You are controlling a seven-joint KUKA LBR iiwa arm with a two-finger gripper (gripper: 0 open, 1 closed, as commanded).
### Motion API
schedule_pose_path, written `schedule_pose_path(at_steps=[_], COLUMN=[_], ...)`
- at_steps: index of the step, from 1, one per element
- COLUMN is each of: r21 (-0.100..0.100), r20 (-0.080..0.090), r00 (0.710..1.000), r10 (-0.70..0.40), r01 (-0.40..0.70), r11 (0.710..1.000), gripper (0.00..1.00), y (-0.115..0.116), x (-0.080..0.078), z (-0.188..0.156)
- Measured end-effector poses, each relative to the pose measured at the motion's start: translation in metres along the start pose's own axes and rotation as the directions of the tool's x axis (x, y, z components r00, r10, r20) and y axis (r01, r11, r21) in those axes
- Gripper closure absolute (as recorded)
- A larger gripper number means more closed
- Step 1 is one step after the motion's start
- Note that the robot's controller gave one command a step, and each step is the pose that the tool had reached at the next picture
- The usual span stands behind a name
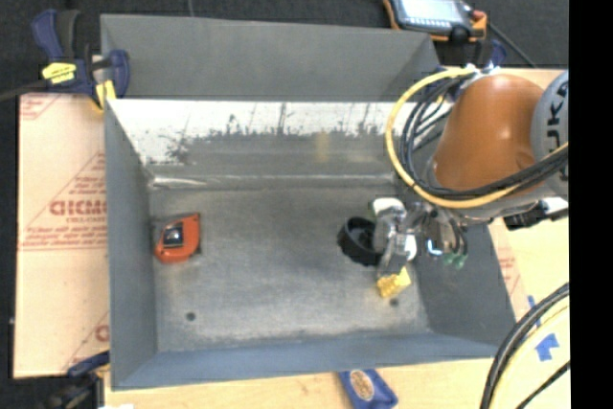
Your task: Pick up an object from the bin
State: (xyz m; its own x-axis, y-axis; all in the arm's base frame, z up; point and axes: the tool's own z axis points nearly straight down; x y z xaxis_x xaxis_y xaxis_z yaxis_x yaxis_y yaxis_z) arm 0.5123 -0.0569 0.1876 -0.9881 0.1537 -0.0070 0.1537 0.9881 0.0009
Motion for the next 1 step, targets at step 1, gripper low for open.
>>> schedule_pose_path(at_steps=[1], r21=[0.002], r20=[-0.009], r00=[1.0], r10=[-0.03], r01=[0.03], r11=[1.0], gripper=[1.0], y=[0.0183], x=[-0.0163], z=[-0.0429])
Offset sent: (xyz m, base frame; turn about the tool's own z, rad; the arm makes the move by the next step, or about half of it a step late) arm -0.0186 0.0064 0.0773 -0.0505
